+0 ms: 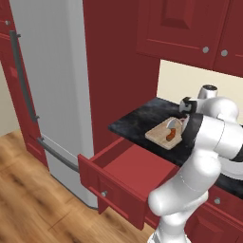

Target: Pick up the knife from the drawer and place it on the cutting board. Then place the meat from the plate to the cutting board.

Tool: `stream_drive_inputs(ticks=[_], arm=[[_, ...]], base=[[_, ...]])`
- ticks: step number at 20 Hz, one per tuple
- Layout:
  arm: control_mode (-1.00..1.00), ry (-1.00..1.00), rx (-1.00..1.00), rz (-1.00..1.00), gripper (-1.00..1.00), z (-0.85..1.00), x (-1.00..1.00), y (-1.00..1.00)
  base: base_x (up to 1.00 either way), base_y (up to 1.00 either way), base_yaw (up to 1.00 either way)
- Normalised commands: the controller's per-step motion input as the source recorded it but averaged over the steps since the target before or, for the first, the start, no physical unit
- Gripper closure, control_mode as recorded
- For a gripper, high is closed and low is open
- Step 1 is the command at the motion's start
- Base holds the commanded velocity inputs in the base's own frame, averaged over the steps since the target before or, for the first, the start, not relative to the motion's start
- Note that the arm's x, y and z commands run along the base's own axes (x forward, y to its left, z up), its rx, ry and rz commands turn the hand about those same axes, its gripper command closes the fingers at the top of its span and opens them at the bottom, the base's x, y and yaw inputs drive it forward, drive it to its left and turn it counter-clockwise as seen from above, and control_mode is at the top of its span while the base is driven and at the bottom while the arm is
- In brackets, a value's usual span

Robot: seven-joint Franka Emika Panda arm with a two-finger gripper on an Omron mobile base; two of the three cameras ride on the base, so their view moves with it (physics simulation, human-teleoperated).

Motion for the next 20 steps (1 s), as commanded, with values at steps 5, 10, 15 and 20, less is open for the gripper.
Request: stream_drive_inputs(ticks=[5,10,15,20], arm=[[-1.00,0.00,0.00,0.02,1.00,0.00,0.35,0.14],[-1.00,0.00,0.00,0.01,1.00,0.00,0.31,0.16],[-1.00,0.00,0.00,0.00,1.00,-0.07,0.27,0.07],[-1.00,0.00,0.00,0.01,1.00,-0.13,0.24,0.00]], base=[[0.00,0.00,0.00],[0.00,0.00,0.00],[0.00,0.00,0.00],[0.00,0.00,0.00]])
